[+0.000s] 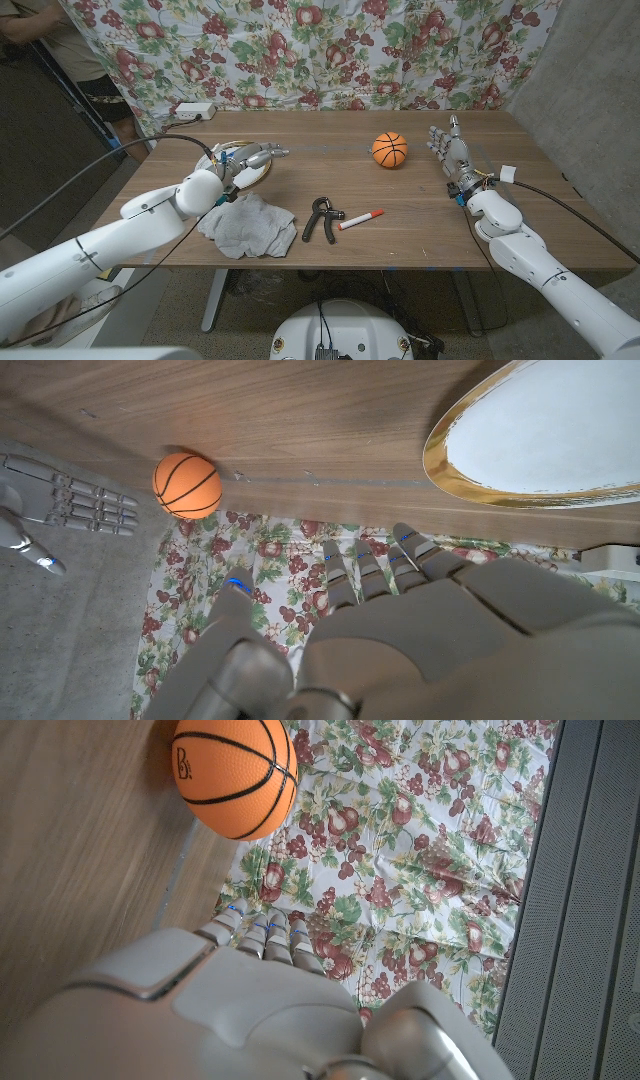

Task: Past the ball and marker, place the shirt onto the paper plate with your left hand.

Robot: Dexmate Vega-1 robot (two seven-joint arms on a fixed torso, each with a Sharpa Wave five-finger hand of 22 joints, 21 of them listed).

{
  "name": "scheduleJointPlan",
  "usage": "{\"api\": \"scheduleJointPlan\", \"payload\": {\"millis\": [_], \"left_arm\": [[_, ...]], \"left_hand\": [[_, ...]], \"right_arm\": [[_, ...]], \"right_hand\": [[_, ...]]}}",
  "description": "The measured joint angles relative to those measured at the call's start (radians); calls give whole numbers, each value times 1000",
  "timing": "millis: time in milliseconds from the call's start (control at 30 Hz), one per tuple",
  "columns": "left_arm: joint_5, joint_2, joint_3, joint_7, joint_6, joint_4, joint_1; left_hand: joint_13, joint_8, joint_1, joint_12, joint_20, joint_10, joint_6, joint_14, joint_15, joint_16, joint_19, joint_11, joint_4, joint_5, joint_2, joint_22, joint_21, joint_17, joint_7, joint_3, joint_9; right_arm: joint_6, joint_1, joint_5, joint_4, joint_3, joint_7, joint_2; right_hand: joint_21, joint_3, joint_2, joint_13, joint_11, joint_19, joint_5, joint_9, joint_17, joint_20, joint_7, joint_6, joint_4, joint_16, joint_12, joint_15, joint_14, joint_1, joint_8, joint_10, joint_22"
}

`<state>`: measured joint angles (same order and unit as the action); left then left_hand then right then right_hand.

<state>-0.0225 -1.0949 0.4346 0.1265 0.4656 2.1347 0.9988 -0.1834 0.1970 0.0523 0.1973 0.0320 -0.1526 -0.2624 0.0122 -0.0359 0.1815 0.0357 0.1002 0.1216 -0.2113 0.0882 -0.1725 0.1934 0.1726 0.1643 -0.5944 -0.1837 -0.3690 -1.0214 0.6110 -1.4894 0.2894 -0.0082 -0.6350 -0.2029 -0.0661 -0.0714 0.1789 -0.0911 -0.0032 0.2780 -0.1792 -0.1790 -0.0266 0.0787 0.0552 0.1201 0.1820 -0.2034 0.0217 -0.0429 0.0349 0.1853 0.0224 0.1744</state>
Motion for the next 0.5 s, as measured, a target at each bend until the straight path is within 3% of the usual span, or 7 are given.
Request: {"api": "scheduleJointPlan", "payload": {"millis": [500], "left_arm": [[-45, -35, -1, -33, -22, 12, 16]], "left_hand": [[0, 0, 0, 0, 4, -9, -5, 0, 0, 0, 11, 9, 7, -8, 0, 0, 0, 0, 5, -1, 0]], "right_arm": [[-12, -2, 5, 8, -2, 12, 0]], "right_hand": [[0, -7, 0, 0, 0, 0, 0, 0, 0, 0, 0, 0, 1, 0, 0, 0, 0, 0, 0, 0, 0]]}}
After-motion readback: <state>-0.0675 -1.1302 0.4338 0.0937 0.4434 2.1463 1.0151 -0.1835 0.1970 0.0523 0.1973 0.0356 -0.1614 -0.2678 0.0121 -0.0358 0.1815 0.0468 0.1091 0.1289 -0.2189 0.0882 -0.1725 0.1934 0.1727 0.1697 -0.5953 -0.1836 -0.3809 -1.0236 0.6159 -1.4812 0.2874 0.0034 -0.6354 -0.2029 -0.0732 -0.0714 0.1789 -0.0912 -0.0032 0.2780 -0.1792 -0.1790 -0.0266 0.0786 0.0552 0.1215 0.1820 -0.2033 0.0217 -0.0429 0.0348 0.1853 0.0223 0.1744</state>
